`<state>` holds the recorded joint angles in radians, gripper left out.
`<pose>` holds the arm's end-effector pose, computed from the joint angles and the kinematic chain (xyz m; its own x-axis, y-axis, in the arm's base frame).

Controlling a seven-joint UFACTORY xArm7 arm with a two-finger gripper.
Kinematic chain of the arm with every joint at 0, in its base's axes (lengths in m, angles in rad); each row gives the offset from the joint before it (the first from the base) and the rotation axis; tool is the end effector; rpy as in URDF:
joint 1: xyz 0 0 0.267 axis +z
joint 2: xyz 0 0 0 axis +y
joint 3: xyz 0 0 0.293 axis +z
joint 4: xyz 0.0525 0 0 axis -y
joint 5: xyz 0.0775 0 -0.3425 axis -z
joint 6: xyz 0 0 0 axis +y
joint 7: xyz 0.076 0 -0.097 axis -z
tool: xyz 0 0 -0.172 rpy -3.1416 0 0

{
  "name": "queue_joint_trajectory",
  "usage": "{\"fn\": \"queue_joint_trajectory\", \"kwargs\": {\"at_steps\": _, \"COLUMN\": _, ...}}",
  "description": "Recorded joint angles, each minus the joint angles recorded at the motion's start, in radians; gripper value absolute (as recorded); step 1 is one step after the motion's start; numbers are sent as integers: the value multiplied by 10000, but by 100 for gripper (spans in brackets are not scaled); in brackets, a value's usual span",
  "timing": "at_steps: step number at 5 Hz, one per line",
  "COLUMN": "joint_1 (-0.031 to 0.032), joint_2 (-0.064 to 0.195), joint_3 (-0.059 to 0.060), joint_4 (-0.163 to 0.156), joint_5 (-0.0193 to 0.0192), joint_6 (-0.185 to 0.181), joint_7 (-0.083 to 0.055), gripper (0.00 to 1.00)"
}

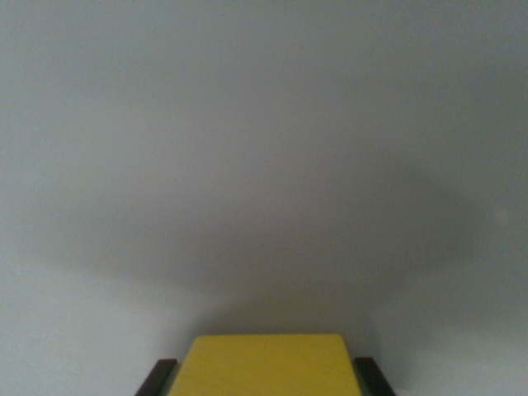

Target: Pick yellow cube

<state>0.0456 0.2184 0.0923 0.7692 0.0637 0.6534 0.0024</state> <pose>0.4032 0.0668 0.0157 0.9911 0.0840 -0.1035 0.0788 -0.9955 -0.0530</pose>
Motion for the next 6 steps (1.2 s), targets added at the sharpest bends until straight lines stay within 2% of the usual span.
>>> {"fn": "queue_joint_trajectory", "kwargs": {"at_steps": 6, "joint_1": -5, "joint_2": -136, "joint_3": -3, "joint_4": 255, "joint_5": 1, "joint_6": 391, "joint_7": 13, "gripper": 100}}
